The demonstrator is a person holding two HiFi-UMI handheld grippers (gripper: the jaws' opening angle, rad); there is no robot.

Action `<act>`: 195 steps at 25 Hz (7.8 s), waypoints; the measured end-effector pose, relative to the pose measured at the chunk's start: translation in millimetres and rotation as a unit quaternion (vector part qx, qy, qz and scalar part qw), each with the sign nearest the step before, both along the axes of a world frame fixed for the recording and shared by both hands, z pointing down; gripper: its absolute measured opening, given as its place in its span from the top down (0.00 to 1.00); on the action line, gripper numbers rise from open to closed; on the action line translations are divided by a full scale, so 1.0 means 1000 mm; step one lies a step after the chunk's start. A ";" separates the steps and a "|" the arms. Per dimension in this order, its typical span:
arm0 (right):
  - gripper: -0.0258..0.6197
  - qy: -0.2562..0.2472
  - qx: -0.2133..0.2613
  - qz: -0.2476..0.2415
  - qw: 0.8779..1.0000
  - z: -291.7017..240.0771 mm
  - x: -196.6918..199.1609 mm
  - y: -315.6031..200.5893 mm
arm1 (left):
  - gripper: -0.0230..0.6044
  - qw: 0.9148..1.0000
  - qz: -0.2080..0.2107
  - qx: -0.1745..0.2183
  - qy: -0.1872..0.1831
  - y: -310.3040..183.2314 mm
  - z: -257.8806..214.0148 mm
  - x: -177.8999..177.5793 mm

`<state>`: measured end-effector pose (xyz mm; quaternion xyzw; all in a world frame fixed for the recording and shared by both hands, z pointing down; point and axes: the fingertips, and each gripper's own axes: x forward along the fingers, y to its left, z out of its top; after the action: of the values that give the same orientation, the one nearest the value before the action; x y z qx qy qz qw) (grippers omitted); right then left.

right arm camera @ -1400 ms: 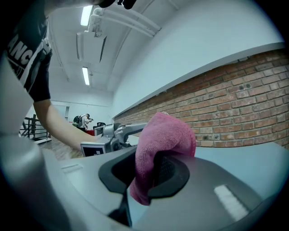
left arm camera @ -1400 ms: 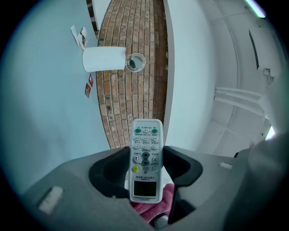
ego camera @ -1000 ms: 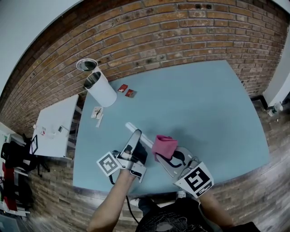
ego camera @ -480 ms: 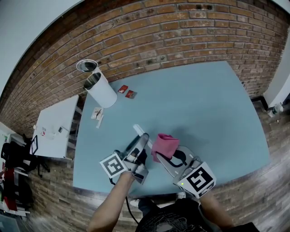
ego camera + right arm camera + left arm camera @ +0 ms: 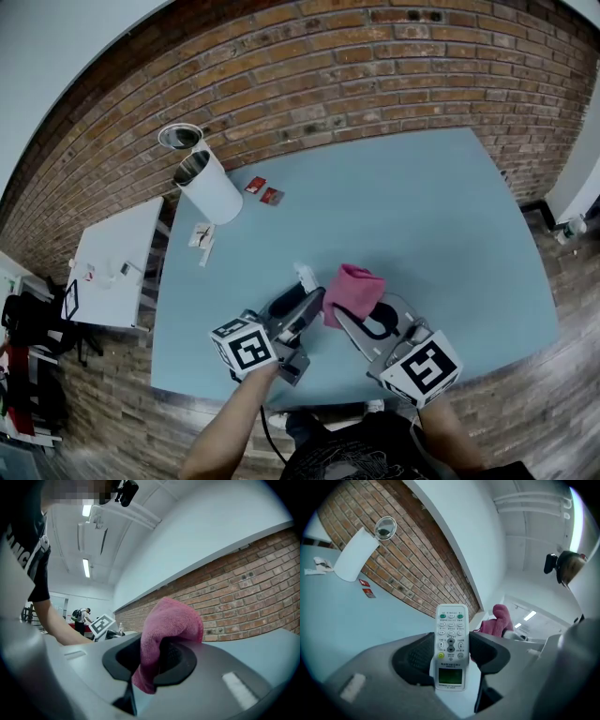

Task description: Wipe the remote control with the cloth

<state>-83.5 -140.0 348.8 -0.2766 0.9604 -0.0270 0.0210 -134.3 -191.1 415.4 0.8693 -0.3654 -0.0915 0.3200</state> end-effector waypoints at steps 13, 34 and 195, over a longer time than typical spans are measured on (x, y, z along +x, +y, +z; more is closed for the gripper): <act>0.87 -0.013 0.032 0.003 0.999 -0.027 0.008 -0.008 | 0.61 0.987 0.061 0.060 -0.139 0.024 0.006 0.025; 0.87 -0.023 0.056 0.018 0.998 -0.054 0.028 -0.026 | 0.61 0.948 0.166 0.138 -0.234 0.064 -0.003 0.068; 0.87 -0.028 -0.459 -0.093 0.883 0.174 -0.021 0.009 | 0.59 0.706 0.406 -0.113 -0.569 0.122 0.189 -0.040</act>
<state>-104.8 -131.0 522.5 -0.1638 0.8611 -0.4740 -0.0838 -174.1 -68.9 604.8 0.7782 -0.0974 0.6010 0.1537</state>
